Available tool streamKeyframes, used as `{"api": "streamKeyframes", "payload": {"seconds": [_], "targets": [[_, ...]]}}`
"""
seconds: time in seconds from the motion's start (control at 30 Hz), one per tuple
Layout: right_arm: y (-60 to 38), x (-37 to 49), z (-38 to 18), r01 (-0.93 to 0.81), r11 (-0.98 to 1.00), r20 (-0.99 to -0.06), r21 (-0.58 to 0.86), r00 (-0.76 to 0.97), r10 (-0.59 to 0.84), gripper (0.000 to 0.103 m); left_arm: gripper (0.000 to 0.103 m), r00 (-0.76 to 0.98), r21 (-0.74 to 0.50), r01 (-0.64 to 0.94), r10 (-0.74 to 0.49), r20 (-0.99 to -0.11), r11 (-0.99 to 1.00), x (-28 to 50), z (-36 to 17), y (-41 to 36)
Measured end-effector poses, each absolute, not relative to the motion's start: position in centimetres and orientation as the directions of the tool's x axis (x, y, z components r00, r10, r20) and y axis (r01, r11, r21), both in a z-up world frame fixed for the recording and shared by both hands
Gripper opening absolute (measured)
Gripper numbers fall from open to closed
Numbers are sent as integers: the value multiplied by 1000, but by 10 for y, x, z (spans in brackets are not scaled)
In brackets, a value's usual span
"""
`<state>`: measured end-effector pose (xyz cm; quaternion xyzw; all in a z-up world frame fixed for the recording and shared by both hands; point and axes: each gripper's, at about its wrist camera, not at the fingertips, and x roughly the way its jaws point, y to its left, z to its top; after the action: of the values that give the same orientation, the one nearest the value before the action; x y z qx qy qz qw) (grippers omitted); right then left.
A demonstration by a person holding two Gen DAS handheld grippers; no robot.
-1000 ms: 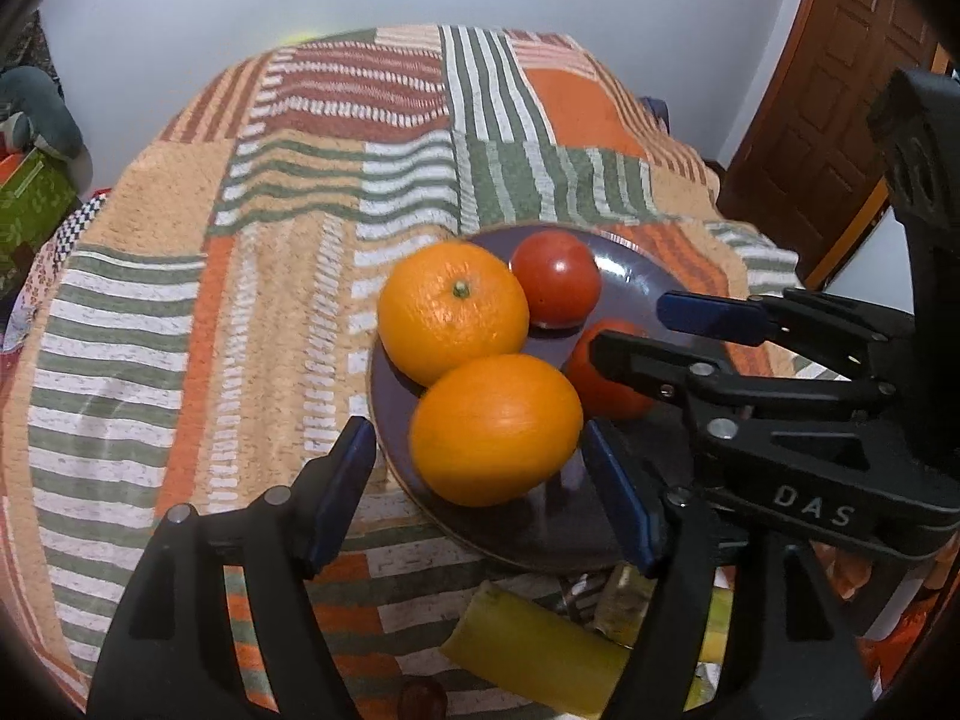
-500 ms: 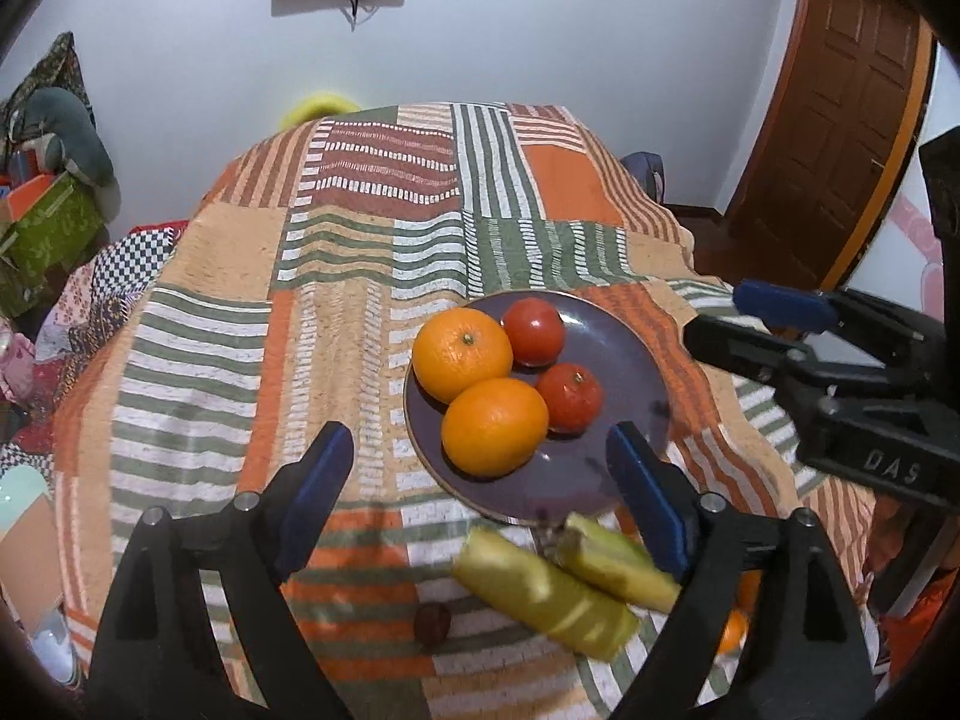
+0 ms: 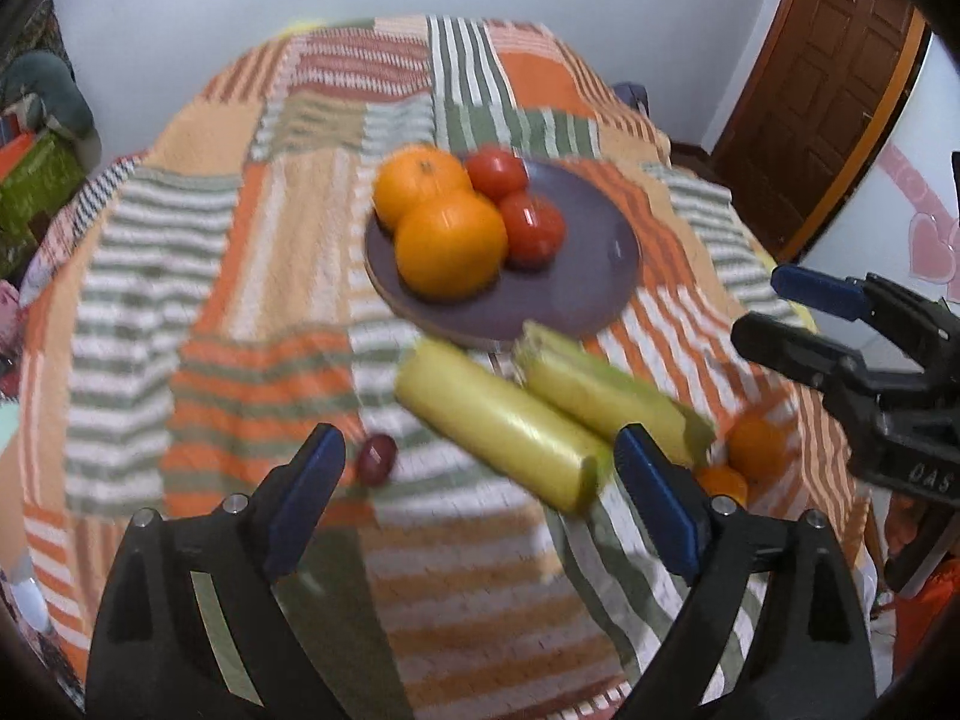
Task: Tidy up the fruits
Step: 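Move both tools to the two pale green gourds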
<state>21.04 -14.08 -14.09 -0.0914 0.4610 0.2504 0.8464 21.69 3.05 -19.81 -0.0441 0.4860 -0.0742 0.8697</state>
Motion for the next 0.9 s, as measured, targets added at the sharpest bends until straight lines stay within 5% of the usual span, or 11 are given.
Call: {"api": "streamKeyframes", "payload": {"seconds": [0.37,0.53,0.67,0.8,0.9], "targets": [[-143,198,-189,-515,845,-885,140,318,341,62,90,455,-147,74,-164,-875,986,214,-243,16],[-133,198,-197,-550,819,-889,163,278,363,61,71,483,-154,96,-182,-856,983,205,-239,19],[-124,197,-203,-573,800,-891,177,252,378,42,53,483,-187,86,-205,-851,979,198,-237,30],[-130,196,-198,-573,797,-879,191,261,398,42,37,476,-208,70,-216,-852,976,192,-235,43],[-137,197,-194,-571,798,-876,192,268,402,42,33,471,-190,63,-197,-860,980,188,-234,49]]}}
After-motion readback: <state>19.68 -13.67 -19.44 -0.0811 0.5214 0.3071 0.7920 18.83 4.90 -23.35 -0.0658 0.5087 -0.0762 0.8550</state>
